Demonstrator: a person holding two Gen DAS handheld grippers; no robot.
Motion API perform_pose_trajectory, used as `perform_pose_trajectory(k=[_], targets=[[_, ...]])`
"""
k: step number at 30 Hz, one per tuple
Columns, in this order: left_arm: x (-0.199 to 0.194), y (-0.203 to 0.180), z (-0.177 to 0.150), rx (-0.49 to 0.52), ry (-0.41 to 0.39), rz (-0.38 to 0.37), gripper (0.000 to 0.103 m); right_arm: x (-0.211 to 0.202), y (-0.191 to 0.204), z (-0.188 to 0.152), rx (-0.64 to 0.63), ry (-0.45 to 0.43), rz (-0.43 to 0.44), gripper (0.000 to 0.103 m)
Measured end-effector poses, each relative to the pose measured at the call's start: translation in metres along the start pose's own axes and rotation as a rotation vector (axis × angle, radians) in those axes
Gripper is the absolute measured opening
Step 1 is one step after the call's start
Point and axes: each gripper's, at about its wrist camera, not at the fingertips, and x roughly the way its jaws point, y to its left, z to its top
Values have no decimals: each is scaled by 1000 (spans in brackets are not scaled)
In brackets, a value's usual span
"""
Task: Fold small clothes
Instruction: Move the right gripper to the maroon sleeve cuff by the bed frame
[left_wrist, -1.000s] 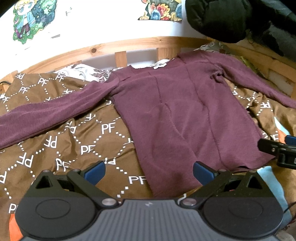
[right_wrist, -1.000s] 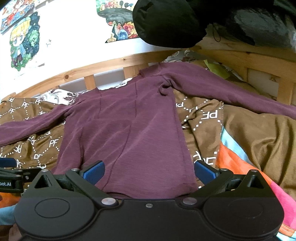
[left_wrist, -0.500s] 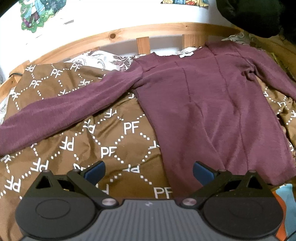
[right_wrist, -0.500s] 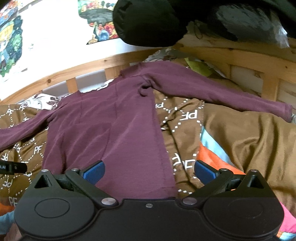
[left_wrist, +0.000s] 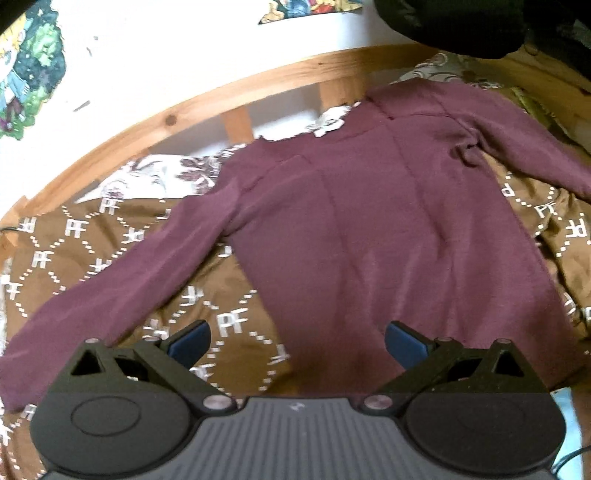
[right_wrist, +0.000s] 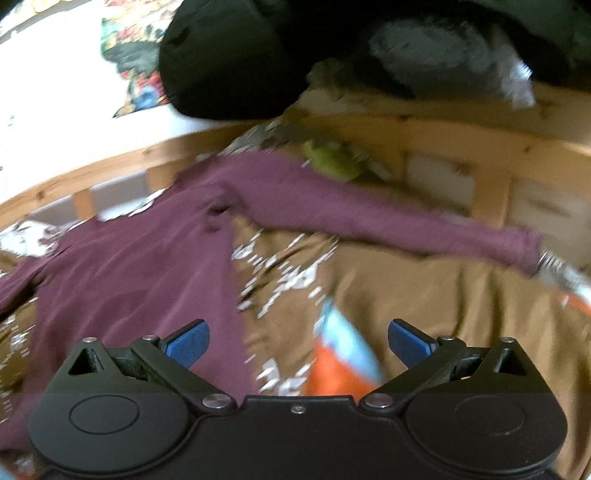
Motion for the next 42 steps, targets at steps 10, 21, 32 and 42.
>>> perform_pose_trajectory(k=[10, 21, 32, 42], targets=[[47, -29, -5, -105, 167, -62, 102, 45, -67, 20, 154, -24, -113, 103], [56, -32, -17, -89, 188, -53, 102, 56, -81, 20, 169, 47, -205, 103], [55, -43, -32, -45, 204, -17, 102, 89, -94, 35, 328, 141, -233, 103], [54, -49, -34, -72, 165, -73, 102, 88, -96, 23, 418, -21, -214, 103]])
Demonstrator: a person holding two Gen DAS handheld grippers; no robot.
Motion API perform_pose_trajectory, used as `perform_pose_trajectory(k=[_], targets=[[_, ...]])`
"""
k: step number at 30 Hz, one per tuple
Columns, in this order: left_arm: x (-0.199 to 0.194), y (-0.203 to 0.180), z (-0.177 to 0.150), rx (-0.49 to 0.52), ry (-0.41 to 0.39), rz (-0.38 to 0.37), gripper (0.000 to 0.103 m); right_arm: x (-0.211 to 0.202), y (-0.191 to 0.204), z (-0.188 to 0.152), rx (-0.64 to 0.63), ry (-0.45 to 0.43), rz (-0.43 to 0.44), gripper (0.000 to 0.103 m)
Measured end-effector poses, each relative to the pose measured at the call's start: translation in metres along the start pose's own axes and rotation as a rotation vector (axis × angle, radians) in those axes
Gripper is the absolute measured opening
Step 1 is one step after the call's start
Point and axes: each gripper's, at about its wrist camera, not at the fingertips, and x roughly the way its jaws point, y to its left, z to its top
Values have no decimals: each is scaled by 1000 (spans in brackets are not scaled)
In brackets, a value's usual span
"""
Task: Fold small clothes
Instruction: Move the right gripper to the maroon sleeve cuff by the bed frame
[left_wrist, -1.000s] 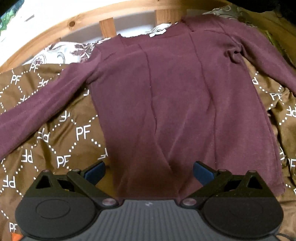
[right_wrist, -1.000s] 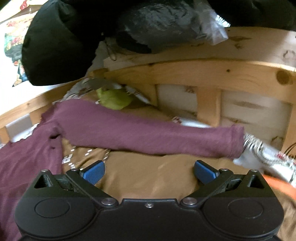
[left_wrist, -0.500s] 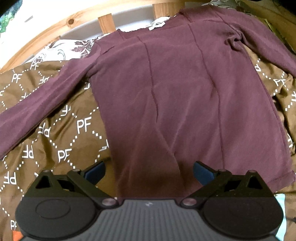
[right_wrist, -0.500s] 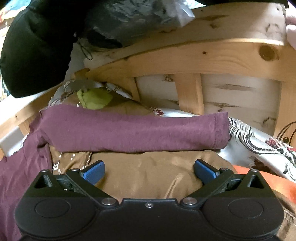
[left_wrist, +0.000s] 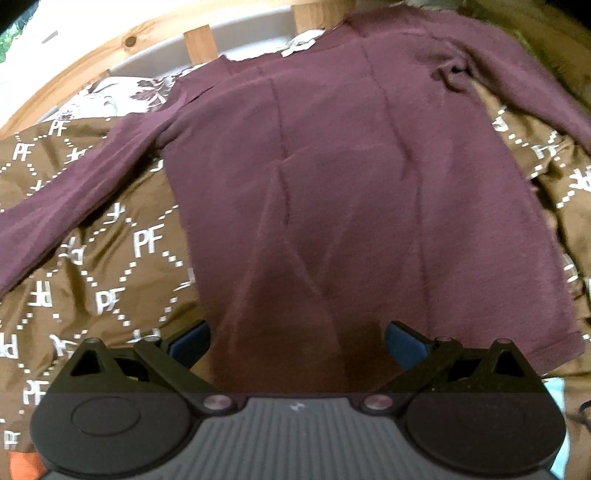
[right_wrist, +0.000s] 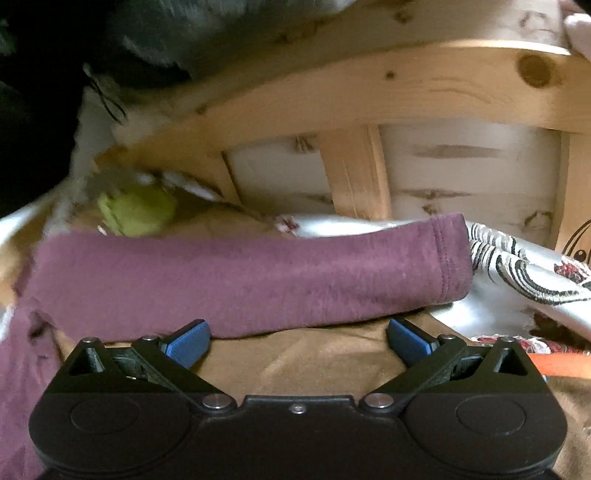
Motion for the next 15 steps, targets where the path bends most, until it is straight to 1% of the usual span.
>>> perform_pose_trajectory(k=[3, 5, 7, 10, 12, 15], targets=[[-1, -5, 0, 1, -17, -34, 102, -4, -14, 5, 71, -26, 74, 103], [-1, -9, 1, 11, -24, -43, 102, -2, -26, 9, 158, -45, 101, 103], [-2, -12, 0, 26, -33, -41, 102, 2, -34, 14, 223, -44, 116, 103], [-4, -12, -1, 36, -45, -32, 102, 12, -44, 19, 265, -28, 111, 101], [-4, -11, -2, 34, -45, -35, 102, 13, -48, 19, 283, -33, 101, 97], [-8, -8, -3, 33, -52, -42, 102, 13, -50, 20, 297, -34, 67, 84]])
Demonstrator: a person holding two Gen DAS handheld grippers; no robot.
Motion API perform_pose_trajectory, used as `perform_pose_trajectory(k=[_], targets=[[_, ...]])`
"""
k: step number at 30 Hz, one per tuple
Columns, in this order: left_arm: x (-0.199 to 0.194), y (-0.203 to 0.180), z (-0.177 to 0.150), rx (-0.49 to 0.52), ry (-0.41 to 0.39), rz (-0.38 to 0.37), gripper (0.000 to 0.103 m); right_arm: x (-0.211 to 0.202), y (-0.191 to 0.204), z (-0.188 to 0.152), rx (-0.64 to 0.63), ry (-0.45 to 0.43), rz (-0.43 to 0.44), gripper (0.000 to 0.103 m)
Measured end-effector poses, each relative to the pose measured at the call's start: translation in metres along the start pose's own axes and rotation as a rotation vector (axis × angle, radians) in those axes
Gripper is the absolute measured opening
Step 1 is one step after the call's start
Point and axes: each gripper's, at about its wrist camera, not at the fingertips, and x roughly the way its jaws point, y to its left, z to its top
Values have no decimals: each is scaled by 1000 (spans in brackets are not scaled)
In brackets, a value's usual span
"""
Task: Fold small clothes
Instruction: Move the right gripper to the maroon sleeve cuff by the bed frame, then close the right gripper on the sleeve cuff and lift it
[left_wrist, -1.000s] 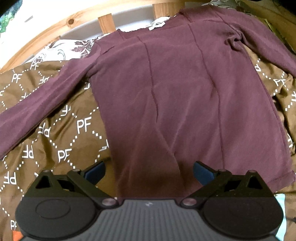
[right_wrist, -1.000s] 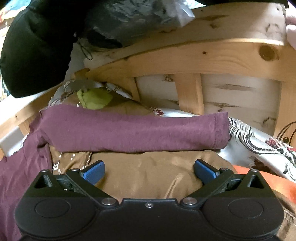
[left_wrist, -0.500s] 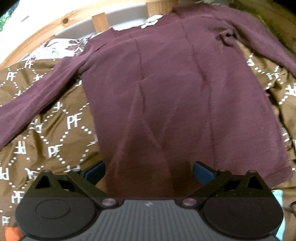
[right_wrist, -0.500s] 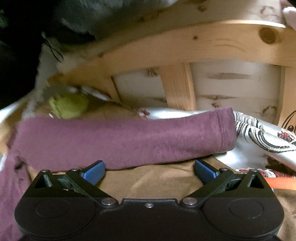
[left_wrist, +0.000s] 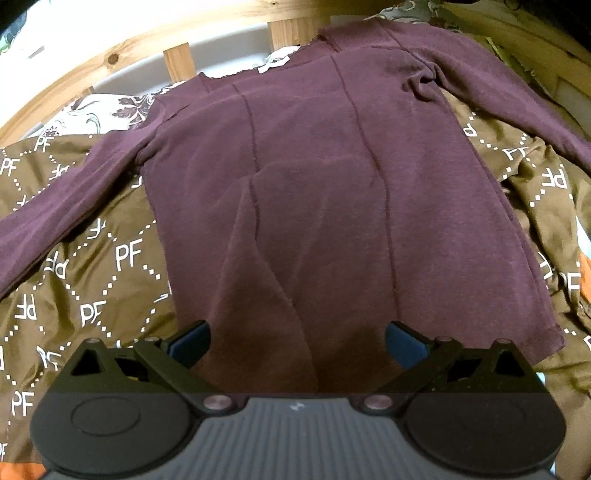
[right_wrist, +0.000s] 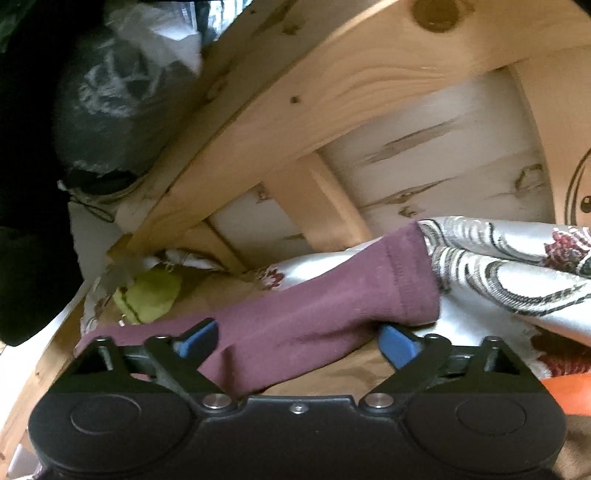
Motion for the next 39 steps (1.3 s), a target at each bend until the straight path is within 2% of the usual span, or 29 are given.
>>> perform_pose_trajectory(k=[2, 3, 5, 8, 15, 18, 22, 26, 30, 34, 39], targets=[[-5, 3, -1, 2, -19, 3, 102, -2, -4, 1, 16, -15, -25, 62], [-8, 5, -2, 0, -29, 6, 102, -3, -5, 1, 15, -19, -36, 55], [-13, 8, -1, -3, -49, 20, 102, -4, -4, 1, -11, -29, -41, 32], [-17, 14, -1, -4, -71, 43, 102, -13, 6, -2, -110, -68, -23, 16], [-21, 37, -3, -67, -83, 17, 102, -51, 57, -10, -439, -256, 46, 13], [-21, 49, -3, -109, -74, 21, 102, -71, 96, -24, -627, -308, 142, 12], [-20, 66, -5, -164, -67, 56, 102, -91, 149, -51, -816, -319, 314, 10], [-27, 82, -7, -218, -100, 114, 102, -108, 193, -90, -999, -289, 514, 10], [-40, 97, -9, -261, -165, 191, 102, -121, 222, -136, -1154, -173, 687, 9], [-47, 109, -10, -307, -205, 235, 102, -126, 232, -176, -1259, -52, 787, 9], [-48, 113, -10, -326, -221, 265, 102, -135, 218, -208, -1344, 61, 870, 9]])
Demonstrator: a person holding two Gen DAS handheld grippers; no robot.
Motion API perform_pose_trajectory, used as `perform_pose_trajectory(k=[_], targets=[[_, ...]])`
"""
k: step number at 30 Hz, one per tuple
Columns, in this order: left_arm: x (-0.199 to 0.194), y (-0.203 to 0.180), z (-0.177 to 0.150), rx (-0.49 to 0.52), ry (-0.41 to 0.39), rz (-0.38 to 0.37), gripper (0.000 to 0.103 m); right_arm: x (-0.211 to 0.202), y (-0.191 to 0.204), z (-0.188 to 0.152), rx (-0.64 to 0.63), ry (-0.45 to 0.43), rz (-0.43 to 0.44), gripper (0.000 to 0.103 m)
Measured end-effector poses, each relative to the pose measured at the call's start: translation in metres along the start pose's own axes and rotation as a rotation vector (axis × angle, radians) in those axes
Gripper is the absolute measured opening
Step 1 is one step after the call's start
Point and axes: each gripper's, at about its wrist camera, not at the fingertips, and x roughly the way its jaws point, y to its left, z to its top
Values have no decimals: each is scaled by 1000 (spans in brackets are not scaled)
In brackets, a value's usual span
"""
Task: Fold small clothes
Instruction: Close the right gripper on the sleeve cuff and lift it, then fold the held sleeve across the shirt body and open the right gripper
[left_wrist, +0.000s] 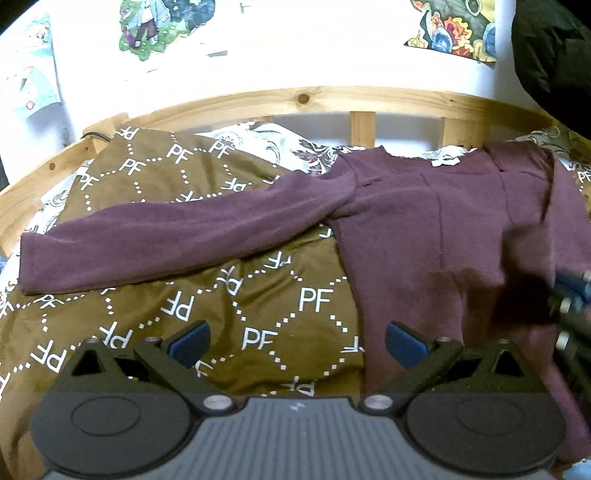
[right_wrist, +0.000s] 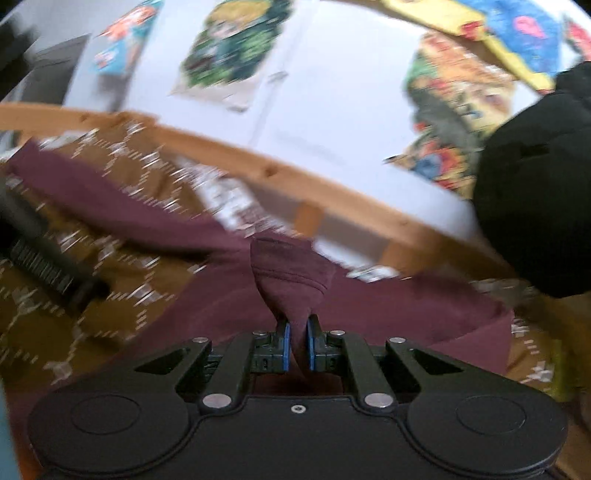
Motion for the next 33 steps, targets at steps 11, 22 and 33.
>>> perform_pose_trajectory(k=[11, 22, 33], targets=[[-8, -14, -1, 29, -43, 27, 102, -8, 19, -32, -75, 85, 246, 37], [5, -37, -3, 39, -31, 27, 102, -34, -22, -45, -50, 76, 339, 85], [46, -82, -7, 82, 81, -97, 102, -15, -120, -79, 403, 61, -101, 96]])
